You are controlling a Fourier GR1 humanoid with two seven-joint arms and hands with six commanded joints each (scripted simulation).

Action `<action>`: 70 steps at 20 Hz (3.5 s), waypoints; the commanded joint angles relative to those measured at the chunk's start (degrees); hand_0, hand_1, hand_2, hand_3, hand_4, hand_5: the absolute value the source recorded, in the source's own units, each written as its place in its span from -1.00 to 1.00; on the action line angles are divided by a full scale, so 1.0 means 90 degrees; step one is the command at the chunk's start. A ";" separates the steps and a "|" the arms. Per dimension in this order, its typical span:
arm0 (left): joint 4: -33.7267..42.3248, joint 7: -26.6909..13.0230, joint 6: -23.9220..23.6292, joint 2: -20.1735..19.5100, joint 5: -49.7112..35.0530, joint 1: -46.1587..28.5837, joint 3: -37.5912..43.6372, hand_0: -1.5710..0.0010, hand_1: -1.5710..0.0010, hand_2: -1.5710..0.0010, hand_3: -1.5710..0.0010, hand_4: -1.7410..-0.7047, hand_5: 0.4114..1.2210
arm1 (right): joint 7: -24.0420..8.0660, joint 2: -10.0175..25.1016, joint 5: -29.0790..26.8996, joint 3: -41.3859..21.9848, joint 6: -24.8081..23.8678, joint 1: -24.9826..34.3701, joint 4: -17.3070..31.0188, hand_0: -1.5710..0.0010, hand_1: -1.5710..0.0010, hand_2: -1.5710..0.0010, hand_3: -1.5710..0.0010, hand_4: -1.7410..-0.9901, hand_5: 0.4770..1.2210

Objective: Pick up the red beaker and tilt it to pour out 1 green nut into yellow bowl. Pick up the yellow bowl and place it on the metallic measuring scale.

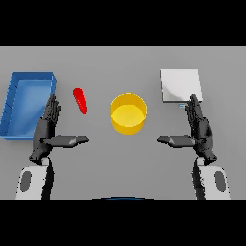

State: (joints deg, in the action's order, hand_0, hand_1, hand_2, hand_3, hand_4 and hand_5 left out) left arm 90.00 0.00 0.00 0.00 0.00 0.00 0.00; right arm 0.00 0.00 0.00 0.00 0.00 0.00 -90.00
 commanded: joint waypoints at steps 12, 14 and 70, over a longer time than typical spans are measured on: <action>0.0971 -0.0039 0.0179 -0.0328 0.0647 -0.0753 -0.0629 1.00 1.00 1.00 1.00 0.05 -0.37 | 0.0212 0.0438 0.1177 -0.0541 -0.0202 -0.0144 -0.0304 1.00 1.00 1.00 1.00 0.46 -0.71; 0.1011 -0.0199 0.0147 -0.0325 0.0712 -0.0747 -0.0667 1.00 1.00 1.00 1.00 0.07 -0.39 | 0.0179 0.0446 0.1071 -0.0524 -0.0117 -0.0117 -0.0309 1.00 1.00 1.00 1.00 0.42 -0.71; -0.2748 0.0454 -0.0836 -0.0286 0.1802 0.3307 -0.0267 -0.99 -0.99 -0.99 -0.98 -0.70 0.90 | 0.0422 0.0473 0.0999 -0.0488 0.0002 -0.0114 -0.0318 1.00 1.00 1.00 1.00 0.22 -0.50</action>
State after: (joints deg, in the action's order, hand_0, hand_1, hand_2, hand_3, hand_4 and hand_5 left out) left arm 65.29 4.36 -7.51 -2.57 16.21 29.78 -2.39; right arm 3.82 4.27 8.99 -4.40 0.03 -1.04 -92.85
